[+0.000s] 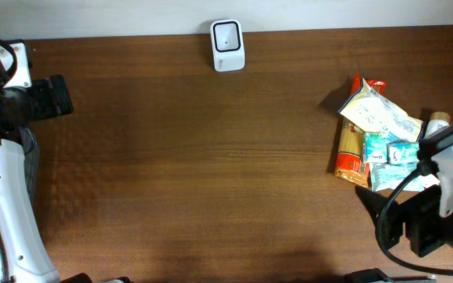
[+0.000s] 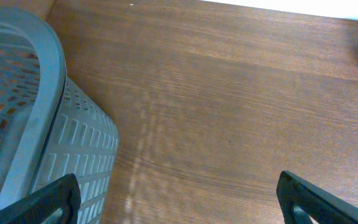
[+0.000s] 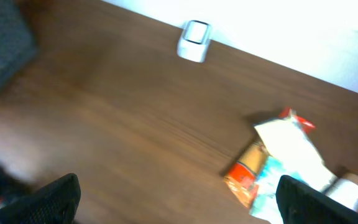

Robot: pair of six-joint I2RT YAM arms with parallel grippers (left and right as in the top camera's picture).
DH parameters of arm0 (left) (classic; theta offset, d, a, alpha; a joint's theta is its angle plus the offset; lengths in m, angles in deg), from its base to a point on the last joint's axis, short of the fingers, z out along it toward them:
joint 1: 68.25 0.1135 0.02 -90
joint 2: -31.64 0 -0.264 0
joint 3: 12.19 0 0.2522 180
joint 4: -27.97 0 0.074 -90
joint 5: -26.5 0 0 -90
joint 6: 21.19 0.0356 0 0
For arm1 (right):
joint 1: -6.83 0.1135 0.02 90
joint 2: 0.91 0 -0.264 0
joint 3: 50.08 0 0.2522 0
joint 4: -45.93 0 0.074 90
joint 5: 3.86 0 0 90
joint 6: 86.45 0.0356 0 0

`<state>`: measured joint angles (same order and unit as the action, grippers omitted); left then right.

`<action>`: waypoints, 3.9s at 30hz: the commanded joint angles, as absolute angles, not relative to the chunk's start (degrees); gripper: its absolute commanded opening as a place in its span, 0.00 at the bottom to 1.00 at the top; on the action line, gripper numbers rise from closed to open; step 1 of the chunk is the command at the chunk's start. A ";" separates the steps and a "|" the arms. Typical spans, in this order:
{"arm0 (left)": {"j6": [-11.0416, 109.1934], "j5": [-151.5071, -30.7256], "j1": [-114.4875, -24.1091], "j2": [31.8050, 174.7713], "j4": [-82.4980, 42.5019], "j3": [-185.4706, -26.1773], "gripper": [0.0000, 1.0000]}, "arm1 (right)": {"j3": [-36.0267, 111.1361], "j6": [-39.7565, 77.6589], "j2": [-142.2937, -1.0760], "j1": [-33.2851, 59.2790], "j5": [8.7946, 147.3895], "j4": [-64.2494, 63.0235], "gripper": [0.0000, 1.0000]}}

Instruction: Scan the item barcode

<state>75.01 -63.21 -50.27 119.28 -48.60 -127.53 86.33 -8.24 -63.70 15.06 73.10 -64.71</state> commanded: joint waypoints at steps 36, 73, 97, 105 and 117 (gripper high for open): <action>74.48 -63.07 -50.08 119.04 -48.49 -127.79 0.99 | -36.00 -15.67 -1.12 2.21 72.84 28.95 0.99; 74.92 -59.80 -67.34 78.49 0.67 -73.69 0.99 | -36.00 -15.67 -1.12 2.21 72.84 28.95 0.99; 90.99 -65.63 -67.60 31.94 9.61 -26.48 0.99 | -36.00 -15.67 -1.12 2.21 72.86 28.95 0.99; 90.99 -65.63 -67.60 31.94 9.61 -26.48 0.99 | -36.00 -15.69 -1.12 2.21 72.86 28.95 0.99; 90.99 -65.63 -67.60 31.94 9.61 -26.48 0.99 | -36.00 -15.67 -1.12 2.21 72.86 28.95 0.99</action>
